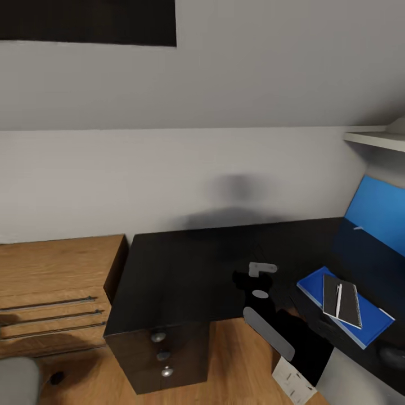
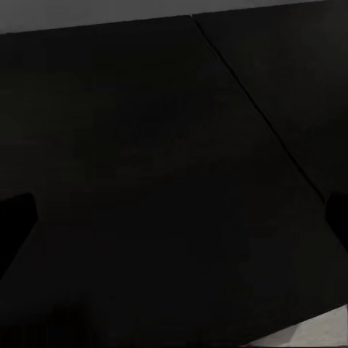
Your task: In the bedroom, organize the workspace by keeping the computer under the desk, ensuring the monitor is on the desk, placing the keyboard on the desk next to the monitor, placing the mouse on the desk next to the keyboard, moving the folder from the swivel chair onto the desk next to the mouse, stacking the notebook on top of the folder with the pen on top of the notebook, and positioning the swivel chair next to the desk.
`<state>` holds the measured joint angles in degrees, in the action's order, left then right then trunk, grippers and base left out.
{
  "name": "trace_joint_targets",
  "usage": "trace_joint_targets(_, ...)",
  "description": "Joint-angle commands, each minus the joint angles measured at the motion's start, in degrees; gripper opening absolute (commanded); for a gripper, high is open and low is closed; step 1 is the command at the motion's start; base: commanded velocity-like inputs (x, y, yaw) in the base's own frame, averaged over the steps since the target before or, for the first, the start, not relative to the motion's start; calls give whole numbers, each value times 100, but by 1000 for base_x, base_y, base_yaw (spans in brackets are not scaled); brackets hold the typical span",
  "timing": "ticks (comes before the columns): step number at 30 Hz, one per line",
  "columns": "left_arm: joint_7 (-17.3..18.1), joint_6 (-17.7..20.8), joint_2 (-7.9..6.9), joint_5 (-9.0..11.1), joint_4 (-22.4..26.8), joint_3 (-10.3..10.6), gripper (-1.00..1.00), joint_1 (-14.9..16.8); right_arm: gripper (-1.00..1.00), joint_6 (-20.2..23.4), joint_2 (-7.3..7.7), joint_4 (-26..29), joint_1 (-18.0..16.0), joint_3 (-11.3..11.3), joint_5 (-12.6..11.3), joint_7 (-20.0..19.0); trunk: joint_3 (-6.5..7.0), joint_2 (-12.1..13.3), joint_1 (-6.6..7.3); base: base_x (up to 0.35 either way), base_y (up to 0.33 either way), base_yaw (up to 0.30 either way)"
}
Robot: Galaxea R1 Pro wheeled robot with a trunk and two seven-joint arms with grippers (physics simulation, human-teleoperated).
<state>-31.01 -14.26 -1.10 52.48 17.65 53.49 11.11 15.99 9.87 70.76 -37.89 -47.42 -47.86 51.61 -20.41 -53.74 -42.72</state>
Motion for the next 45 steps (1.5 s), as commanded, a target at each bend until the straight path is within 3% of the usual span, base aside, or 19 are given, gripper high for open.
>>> trace_joint_targets(1, -27, -25, -4, 61, 12, 49, 100, 5, 100, 35, 5, 10, -7, -28, -22, 37, -7, -6, 3, -328, 0, 276)
trace_joint_targets(7, -28, -25, -13, 50, 14, 45, 100, 5, 100, 23, -3, -68, -7, -235, -17, 9, -7, -6, 3, -165, 0, 276)
trace_joint_targets(11, -28, -25, -20, 53, 17, 31, 100, 5, 100, -49, -13, -365, -7, -271, -2, -18, 64, 155, 91, -22, 0, 276)
trace_joint_targets(15, -28, -30, -22, 54, 14, 28, 100, 5, 100, -244, -16, -525, -7, -277, 4, -25, 64, 155, 91, -4, 0, 267)
trace_joint_targets(23, -28, -100, -31, 72, 10, 11, 100, 5, 100, -335, -9, -547, -7, -271, 0, -33, 64, 155, 91, -239, 0, 20)
trace_joint_targets(26, -36, -92, -33, 84, 10, -4, 100, 5, 100, -693, -12, -570, -7, -295, -4, -246, 64, 155, 91, -335, 0, 0)
trace_joint_targets(37, -36, -89, -46, 89, 10, -9, 100, 5, 100, -1024, -5, -563, -7, -302, -10, -313, 64, 155, 91, -333, 0, 0)
trace_joint_targets(45, -32, -111, -172, 217, 16, -14, 100, 5, 100, -1207, -10, -942, -7, -558, 5, -549, 64, 155, 91, -62, 0, 0)
